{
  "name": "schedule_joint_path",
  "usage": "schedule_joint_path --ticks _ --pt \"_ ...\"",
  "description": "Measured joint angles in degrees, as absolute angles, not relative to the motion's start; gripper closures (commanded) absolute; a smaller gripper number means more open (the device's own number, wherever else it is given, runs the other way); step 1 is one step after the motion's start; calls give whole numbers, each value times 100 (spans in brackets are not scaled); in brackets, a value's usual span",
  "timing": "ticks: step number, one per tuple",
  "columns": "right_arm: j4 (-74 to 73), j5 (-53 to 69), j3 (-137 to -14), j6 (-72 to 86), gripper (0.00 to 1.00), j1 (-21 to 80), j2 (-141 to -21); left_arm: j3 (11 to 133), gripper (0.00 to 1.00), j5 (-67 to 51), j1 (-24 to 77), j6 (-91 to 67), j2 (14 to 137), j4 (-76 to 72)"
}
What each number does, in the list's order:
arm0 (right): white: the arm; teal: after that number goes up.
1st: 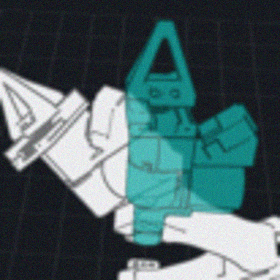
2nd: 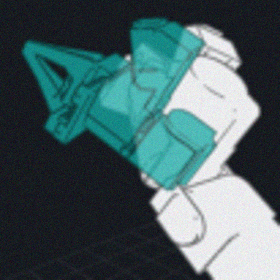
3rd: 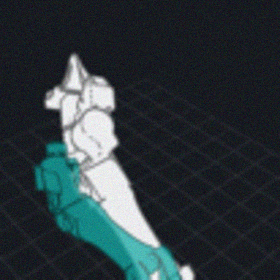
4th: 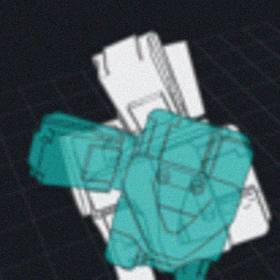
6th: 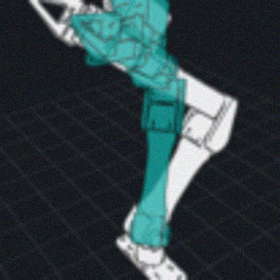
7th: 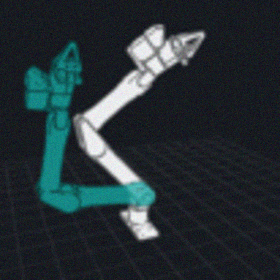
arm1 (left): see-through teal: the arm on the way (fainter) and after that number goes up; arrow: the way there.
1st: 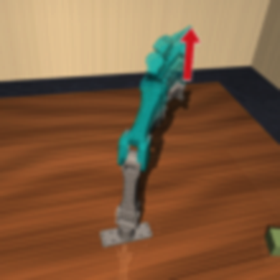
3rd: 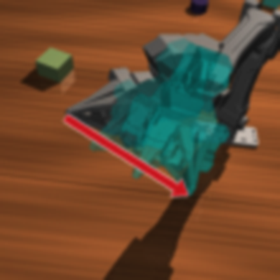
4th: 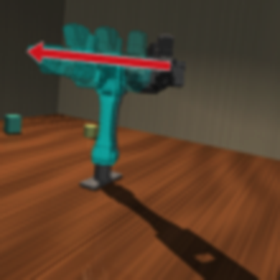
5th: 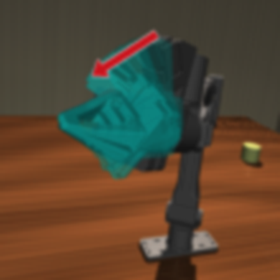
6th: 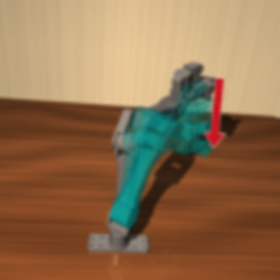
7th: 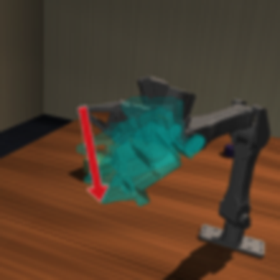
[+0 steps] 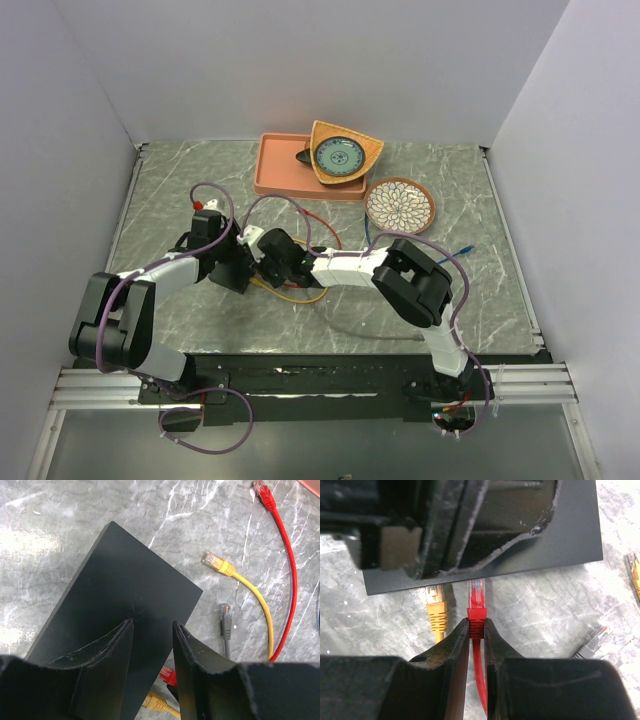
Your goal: Insert the plug into the switch port
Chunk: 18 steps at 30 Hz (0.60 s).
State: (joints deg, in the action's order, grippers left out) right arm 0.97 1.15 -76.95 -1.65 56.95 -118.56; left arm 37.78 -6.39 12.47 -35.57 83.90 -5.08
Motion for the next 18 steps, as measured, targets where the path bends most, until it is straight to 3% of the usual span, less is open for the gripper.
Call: schedule_joint_path --ticks 11,18 --pt "178 268 -7738 -698 100 5701 -11950 3806 53 -657 1240 -3527 8429 -537" --pt "294 233 -7887 -733 100 5704 -12097 3990 26 -517 1236 -3415 8484 -436"
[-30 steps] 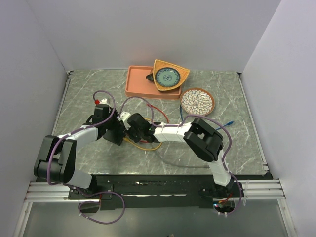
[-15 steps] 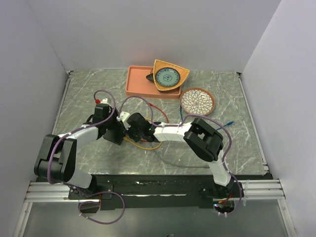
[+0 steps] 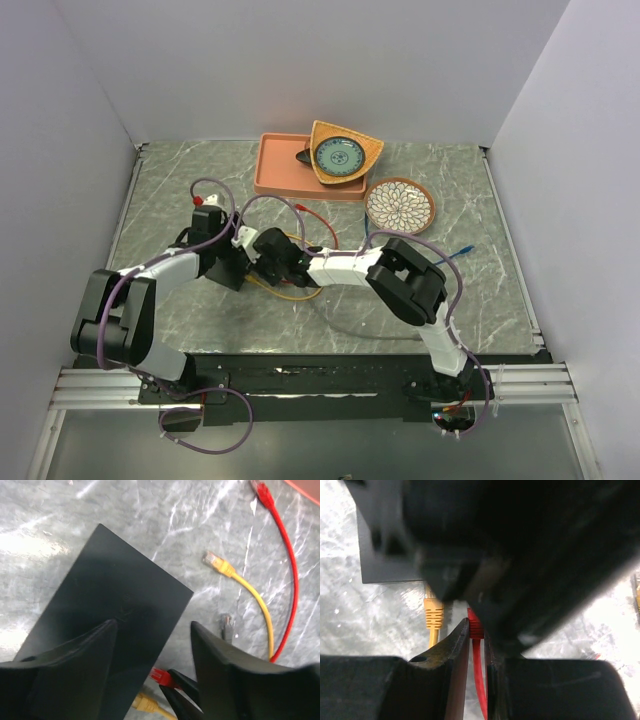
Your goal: Insert the plug into the switch port
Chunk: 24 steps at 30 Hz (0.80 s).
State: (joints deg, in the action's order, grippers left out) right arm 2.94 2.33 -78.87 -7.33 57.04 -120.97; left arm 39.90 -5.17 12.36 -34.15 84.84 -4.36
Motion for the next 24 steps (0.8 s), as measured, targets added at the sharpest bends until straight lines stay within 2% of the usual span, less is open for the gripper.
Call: schedule_joint_path --ticks 5,15,24 --pt "408 137 -7900 -709 100 5710 -12125 4278 21 -336 1149 -3365 8501 -45" --pt "429 89 -8090 -687 100 5710 -12208 4436 27 252 694 -3310 8510 261" --pt "325 71 -8184 -696 100 5710 -12280 4436 28 301 574 -3057 8954 121"
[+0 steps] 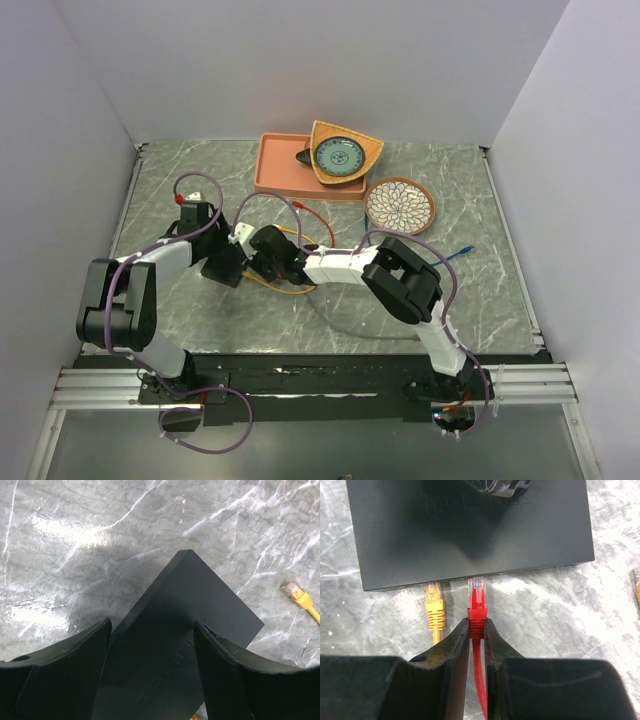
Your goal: Insert the plug into the switch port
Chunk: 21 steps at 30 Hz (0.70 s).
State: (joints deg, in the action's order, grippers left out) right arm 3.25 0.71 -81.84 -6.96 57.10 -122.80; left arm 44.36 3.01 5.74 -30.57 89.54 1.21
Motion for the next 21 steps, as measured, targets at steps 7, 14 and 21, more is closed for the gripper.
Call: schedule_joint_path --ticks 7,14,21 --pt "141 71 -8355 -698 100 5710 -12357 4434 35 353 574 -2910 8941 134" --pt "-152 51 -8724 -696 100 5710 -12569 4543 36 279 541 -2762 9072 93" --pt "-333 -78 -8938 -679 100 5677 -12672 4716 36 108 502 -2657 9282 -1"
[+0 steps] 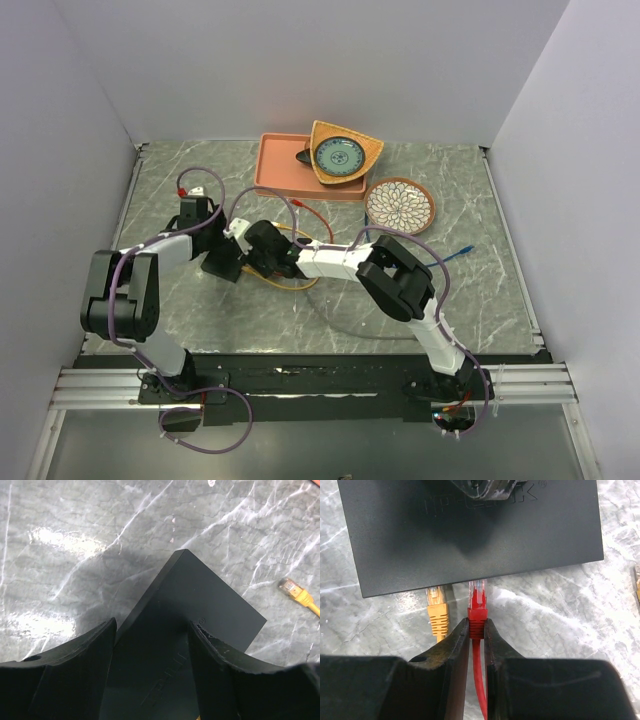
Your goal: Insert the plug into the switch port
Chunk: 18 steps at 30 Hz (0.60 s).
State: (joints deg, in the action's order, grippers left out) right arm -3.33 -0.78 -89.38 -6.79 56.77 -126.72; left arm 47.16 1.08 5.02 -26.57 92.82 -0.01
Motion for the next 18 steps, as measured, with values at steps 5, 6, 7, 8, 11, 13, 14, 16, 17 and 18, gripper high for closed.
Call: schedule_joint_path --ticks 5,6,7,8,11,13,14,16,17,18 --pt "-338 -126 -8938 -491 100 5640 -12672 4729 36 45 495 -2633 9321 -51" --pt "-340 -117 -8938 -445 100 5629 -12672 4729 37 27 493 -2628 9327 -64" --pt "-340 -115 -8938 -403 100 5621 -12672 4729 37 14 493 -2620 9332 -82" --pt "-342 -108 -8938 -373 100 5607 -12672 4731 37 1 493 -2615 9338 -97" --pt "-346 -110 -8938 -276 100 5581 -12672 4751 37 -27 493 -2615 9360 -110" --pt "-346 -113 -8938 -220 100 5570 -12672 4753 37 -38 493 -2617 9365 -113" --pt "-346 -121 -8938 -189 100 5570 -12672 4755 37 -40 493 -2617 9365 -113" --pt "-346 -143 -8938 -110 100 5570 -12672 4755 37 -40 493 -2620 9365 -113" --pt "-346 -156 -8938 -71 100 5570 -12672 4755 37 -43 493 -2620 9365 -113" --pt "-346 -180 -8938 -23 100 5570 -12672 4755 37 -64 493 -2622 9365 -117"
